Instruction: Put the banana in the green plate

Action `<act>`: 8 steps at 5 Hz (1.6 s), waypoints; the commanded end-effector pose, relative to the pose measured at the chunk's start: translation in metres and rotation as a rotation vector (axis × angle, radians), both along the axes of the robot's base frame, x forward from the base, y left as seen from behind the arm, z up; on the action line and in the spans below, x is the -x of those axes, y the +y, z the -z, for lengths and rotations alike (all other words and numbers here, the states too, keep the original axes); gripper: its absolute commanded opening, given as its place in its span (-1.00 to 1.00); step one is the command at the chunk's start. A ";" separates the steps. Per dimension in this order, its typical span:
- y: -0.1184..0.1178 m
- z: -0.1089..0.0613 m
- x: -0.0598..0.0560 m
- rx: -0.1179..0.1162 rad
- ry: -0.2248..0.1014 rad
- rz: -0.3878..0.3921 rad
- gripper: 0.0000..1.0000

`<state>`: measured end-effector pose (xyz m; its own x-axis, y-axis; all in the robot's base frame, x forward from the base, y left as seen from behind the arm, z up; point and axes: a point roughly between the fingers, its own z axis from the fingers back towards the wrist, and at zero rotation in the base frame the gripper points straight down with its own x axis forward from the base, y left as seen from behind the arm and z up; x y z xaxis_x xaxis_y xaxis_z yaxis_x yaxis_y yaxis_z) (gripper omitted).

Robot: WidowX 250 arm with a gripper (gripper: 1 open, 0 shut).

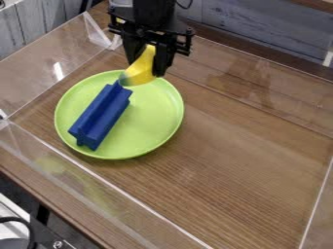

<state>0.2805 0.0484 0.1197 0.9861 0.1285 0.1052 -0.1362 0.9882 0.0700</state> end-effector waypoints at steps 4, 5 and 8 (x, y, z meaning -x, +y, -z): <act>0.008 0.005 0.003 -0.010 0.000 -0.014 -1.00; 0.012 0.011 0.004 -0.016 0.010 -0.020 -1.00; 0.016 0.018 0.006 -0.018 0.028 -0.023 -1.00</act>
<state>0.2727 0.0609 0.0956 0.9878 0.1459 0.0550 -0.1502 0.9849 0.0858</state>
